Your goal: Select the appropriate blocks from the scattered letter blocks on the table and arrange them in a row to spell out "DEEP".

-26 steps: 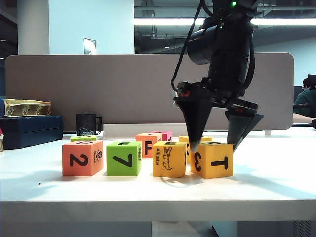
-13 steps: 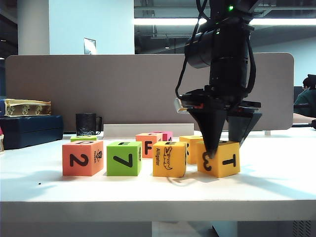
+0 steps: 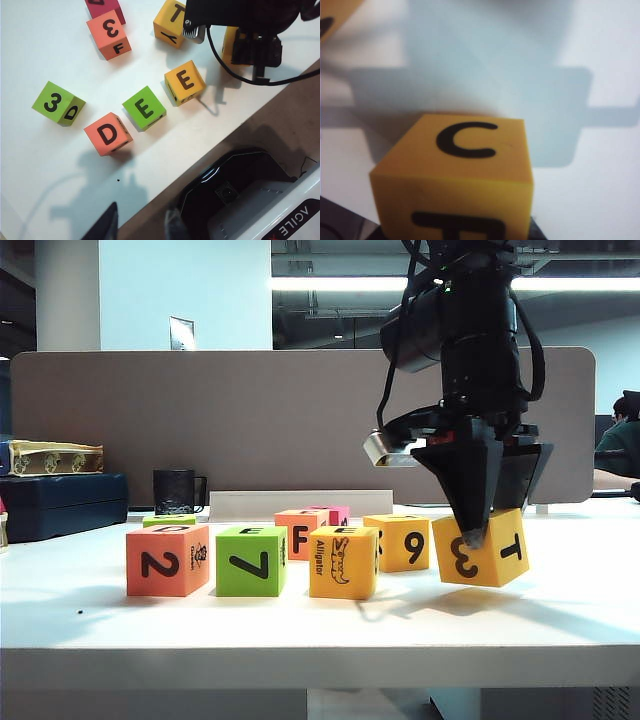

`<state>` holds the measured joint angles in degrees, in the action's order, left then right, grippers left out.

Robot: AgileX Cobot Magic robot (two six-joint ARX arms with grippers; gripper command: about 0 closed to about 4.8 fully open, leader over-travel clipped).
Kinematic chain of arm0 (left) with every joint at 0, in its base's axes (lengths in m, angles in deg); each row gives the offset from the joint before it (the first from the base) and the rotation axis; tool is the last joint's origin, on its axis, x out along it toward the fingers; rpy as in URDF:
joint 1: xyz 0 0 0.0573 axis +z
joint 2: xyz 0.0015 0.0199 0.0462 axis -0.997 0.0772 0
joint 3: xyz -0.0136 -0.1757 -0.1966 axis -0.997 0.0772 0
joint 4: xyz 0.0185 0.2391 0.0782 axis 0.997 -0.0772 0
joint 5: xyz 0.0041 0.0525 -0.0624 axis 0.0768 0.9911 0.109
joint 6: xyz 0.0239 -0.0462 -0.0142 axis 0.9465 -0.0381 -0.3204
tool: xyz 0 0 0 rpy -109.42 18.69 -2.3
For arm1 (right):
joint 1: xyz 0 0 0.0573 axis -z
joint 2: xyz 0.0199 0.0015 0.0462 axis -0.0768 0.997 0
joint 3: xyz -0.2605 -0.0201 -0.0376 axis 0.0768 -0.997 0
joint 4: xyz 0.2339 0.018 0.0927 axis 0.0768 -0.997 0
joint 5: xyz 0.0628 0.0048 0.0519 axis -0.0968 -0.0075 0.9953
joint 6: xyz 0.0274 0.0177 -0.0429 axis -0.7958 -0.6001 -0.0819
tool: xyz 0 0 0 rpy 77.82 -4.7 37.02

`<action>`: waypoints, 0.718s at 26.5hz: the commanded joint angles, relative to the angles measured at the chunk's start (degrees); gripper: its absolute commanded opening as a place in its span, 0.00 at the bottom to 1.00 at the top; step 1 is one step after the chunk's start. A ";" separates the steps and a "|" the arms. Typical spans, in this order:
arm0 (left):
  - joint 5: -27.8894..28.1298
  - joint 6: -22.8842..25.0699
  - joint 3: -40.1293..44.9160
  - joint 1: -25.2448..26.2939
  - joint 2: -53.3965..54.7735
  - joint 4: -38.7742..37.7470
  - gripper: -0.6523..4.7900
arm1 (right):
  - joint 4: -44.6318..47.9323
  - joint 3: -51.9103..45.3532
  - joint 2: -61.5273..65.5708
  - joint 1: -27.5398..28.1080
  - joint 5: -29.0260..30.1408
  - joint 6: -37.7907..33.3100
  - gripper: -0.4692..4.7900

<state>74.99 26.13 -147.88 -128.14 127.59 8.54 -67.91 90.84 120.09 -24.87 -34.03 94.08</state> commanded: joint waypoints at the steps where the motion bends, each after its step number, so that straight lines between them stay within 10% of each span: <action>1: -0.17 0.55 -0.22 0.04 -0.22 0.31 0.33 | -0.13 0.42 -0.20 -0.11 0.17 6.01 0.51; 19: -0.17 1.66 -0.22 0.04 -0.22 0.59 0.33 | 4.28 0.42 -0.15 -0.17 9.18 33.59 0.51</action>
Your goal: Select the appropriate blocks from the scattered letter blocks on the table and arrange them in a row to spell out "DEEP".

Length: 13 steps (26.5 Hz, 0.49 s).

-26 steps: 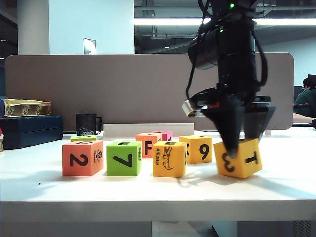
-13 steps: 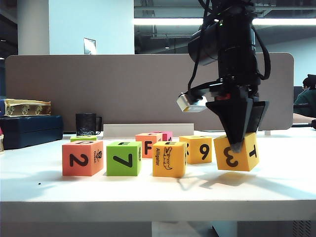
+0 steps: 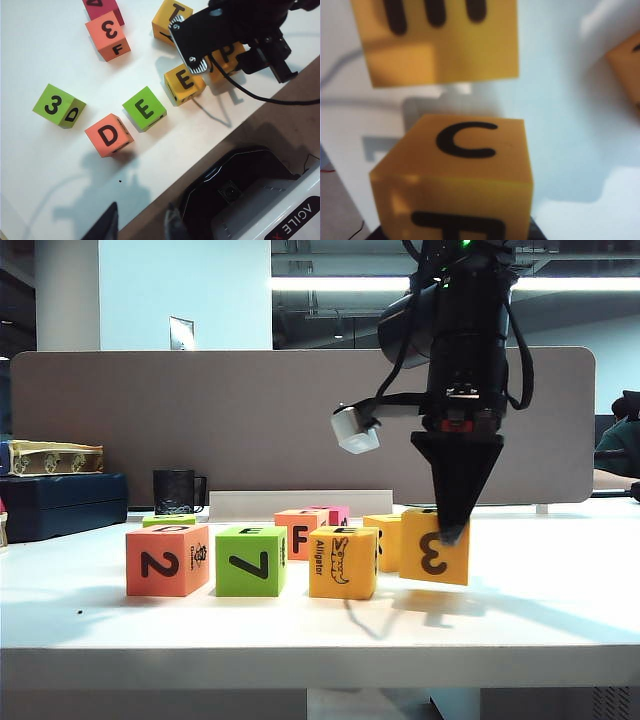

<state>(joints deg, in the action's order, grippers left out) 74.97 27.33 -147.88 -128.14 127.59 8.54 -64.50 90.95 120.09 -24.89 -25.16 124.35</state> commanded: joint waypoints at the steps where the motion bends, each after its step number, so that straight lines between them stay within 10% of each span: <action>1: -0.15 0.68 -0.22 0.04 -0.22 0.72 0.33 | 1.01 0.31 -0.15 -0.15 0.28 3.69 0.51; 13: -0.15 1.77 -0.22 0.07 -0.22 0.92 0.33 | 1.51 0.26 0.96 -0.15 0.50 4.90 0.55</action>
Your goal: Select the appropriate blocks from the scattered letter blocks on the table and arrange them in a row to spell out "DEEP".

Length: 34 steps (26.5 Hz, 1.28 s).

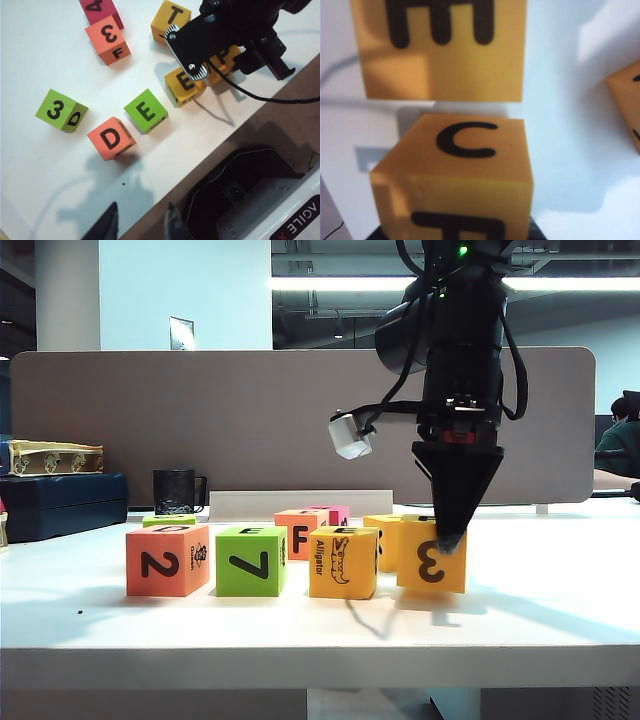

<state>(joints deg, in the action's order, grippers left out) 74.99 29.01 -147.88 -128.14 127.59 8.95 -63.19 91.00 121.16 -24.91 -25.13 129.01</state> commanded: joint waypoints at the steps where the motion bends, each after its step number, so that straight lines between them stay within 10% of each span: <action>1: -0.17 0.07 -0.22 0.07 -0.22 0.50 0.33 | 0.31 0.22 -0.11 -0.13 0.48 0.24 0.59; 12: -0.17 0.13 -0.22 0.07 -0.22 0.52 0.33 | 2.29 0.35 -0.11 -0.13 0.22 -0.20 0.75; 34: -0.15 1.55 -0.22 0.07 -0.20 2.05 0.33 | -7.10 10.60 -0.20 -0.28 -2.47 -7.74 0.75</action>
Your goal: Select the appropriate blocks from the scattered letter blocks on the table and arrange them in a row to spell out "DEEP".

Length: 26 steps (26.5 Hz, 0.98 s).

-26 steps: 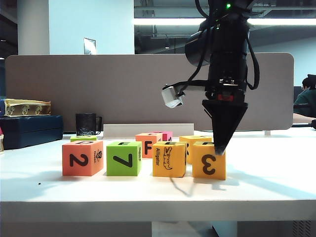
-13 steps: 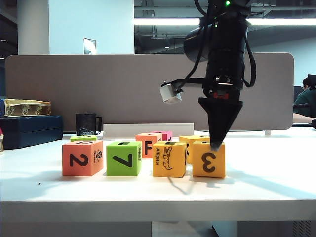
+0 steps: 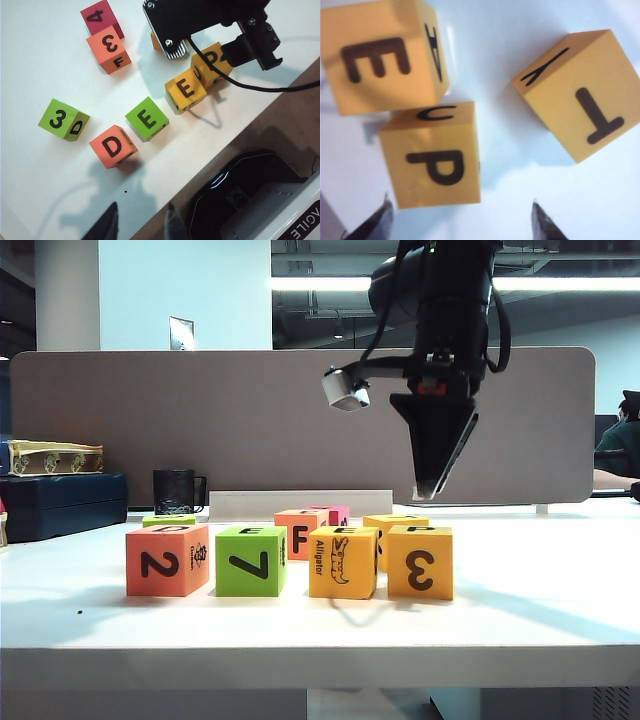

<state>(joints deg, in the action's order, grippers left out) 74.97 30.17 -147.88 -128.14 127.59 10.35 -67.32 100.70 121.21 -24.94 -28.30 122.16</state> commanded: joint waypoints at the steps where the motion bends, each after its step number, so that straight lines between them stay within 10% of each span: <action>1: 0.07 0.44 -0.22 0.07 -0.20 0.68 0.33 | -3.45 1.05 -0.24 -0.26 0.66 -0.90 0.75; 17: 1.27 1.40 -0.17 11.37 -0.09 4.13 0.33 | -5.62 1.01 -0.24 -0.11 -7.26 -22.12 0.10; 26: -7.34 1.42 0.74 19.91 -0.07 6.75 0.33 | -7.96 1.01 -0.22 0.63 -10.71 -27.34 0.09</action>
<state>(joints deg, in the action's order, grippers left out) 71.75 31.61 -147.69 -108.92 127.68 15.01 -74.36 101.46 121.23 -24.41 -38.79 95.81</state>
